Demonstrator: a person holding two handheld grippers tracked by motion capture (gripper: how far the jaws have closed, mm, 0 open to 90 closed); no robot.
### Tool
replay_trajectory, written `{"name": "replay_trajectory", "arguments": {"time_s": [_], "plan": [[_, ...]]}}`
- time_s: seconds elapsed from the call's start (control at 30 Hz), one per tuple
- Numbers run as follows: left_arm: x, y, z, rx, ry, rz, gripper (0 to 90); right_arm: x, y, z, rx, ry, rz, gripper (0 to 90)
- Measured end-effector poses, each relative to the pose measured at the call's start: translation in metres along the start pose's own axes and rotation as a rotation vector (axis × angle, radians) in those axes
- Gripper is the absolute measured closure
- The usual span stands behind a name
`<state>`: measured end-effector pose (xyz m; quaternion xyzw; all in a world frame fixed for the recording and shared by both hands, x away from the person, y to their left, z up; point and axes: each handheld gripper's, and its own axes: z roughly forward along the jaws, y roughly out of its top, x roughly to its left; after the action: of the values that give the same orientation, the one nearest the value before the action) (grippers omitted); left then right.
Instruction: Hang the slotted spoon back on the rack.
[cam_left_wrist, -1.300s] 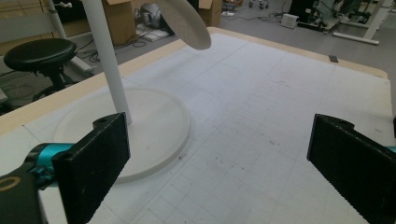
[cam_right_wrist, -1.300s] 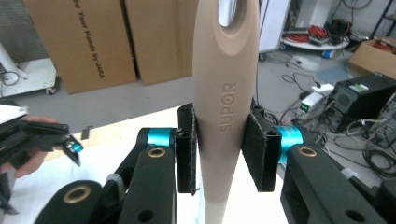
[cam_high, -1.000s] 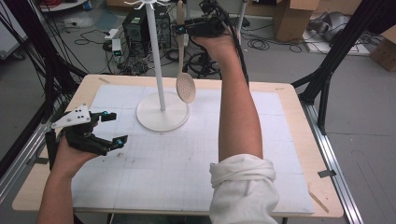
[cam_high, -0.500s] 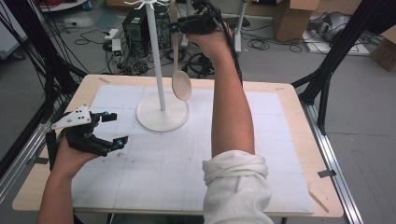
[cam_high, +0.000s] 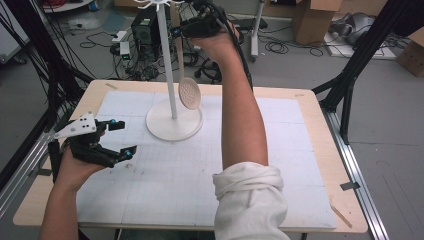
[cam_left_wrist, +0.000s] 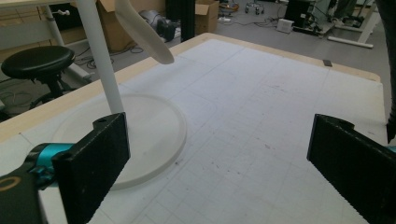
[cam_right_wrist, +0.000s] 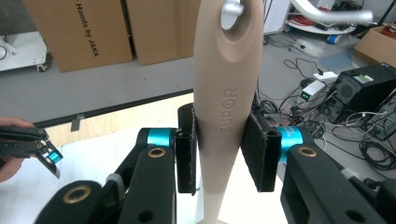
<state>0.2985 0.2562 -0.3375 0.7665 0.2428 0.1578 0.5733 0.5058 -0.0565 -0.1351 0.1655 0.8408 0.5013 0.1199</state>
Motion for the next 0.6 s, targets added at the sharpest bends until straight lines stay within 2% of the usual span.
{"name": "replay_trajectory", "arguments": {"time_s": [0.03,0.23,0.33,0.47,0.6], "plan": [[0.000,0.000,0.000,0.000,0.001,0.002,6.5,0.001,0.001,0.001,0.002,-0.001,-0.006,68.3],[-0.001,0.000,0.001,0.002,-0.003,0.004,6.5,-0.001,0.000,0.005,0.023,-0.023,0.026,67.3],[-0.001,0.000,0.001,0.001,-0.005,0.003,6.5,0.001,0.000,0.002,-0.036,-0.048,0.024,54.3],[-0.001,0.000,0.002,0.007,-0.004,0.002,6.5,0.005,-0.004,-0.007,-0.037,-0.060,0.018,50.8],[-0.003,0.000,0.005,0.013,-0.007,0.003,6.5,0.006,-0.013,-0.021,-0.079,-0.051,0.018,47.0]]}}
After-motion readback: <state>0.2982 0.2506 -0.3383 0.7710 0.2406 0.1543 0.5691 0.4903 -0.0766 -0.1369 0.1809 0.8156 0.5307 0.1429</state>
